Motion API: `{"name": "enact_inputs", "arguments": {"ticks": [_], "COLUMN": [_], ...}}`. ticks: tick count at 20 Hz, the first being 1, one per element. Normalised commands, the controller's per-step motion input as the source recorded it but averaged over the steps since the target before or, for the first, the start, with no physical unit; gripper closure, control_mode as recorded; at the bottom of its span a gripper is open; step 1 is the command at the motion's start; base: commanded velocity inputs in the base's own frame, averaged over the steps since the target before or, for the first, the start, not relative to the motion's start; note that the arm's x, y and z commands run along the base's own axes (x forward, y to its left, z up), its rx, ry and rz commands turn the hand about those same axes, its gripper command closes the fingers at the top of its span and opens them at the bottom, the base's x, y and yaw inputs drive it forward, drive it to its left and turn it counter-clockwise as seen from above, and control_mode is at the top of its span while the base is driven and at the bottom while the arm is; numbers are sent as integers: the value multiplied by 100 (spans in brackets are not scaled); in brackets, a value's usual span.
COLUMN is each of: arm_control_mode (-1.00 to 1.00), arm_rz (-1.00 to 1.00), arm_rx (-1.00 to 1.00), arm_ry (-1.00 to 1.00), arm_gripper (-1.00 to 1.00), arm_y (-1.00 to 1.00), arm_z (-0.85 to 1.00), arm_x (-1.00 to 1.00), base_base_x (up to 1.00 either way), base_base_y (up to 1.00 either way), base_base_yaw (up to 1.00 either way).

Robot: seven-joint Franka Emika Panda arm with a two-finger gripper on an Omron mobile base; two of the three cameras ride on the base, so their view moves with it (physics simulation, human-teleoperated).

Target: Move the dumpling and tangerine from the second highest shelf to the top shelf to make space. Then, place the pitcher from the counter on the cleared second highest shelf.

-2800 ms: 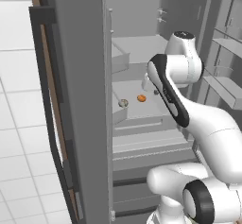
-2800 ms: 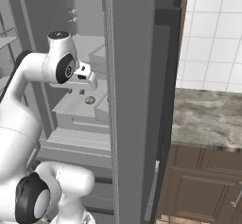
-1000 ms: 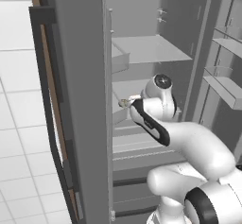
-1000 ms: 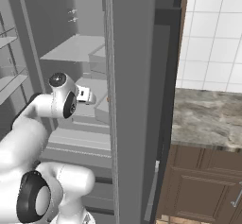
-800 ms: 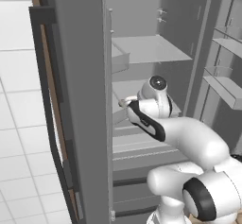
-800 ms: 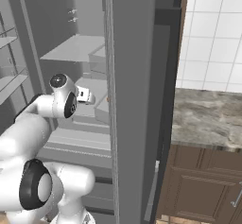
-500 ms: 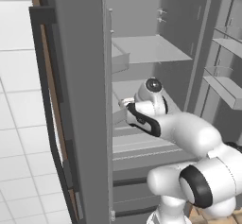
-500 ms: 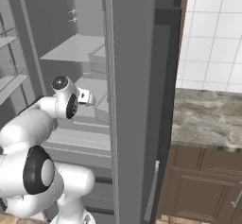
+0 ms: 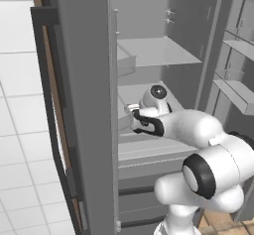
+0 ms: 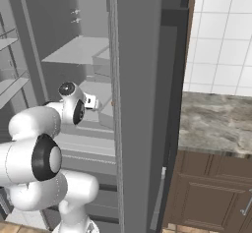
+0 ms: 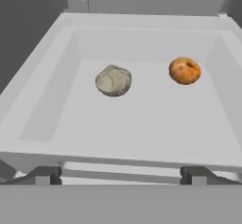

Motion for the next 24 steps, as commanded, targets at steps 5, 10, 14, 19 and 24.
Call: {"name": "enact_inputs", "arguments": {"ticks": [5,10,14,19,24], "arm_control_mode": [-100,-100,-100,-100,-100], "arm_rz": [0,0,0,0,0], "arm_rx": [0,0,0,0,0], "arm_ry": [0,0,0,0,0], "arm_gripper": [-100,-100,-100,-100,-100], "arm_y": [1,9,12,12,12], "arm_z": [-8,-10,-14,-14,-18], "arm_x": [31,32,31,33,32], "base_base_x": [0,0,0,0,0], "base_base_y": [0,0,0,0,0], "base_base_yaw": [0,0,0,0,0]}}
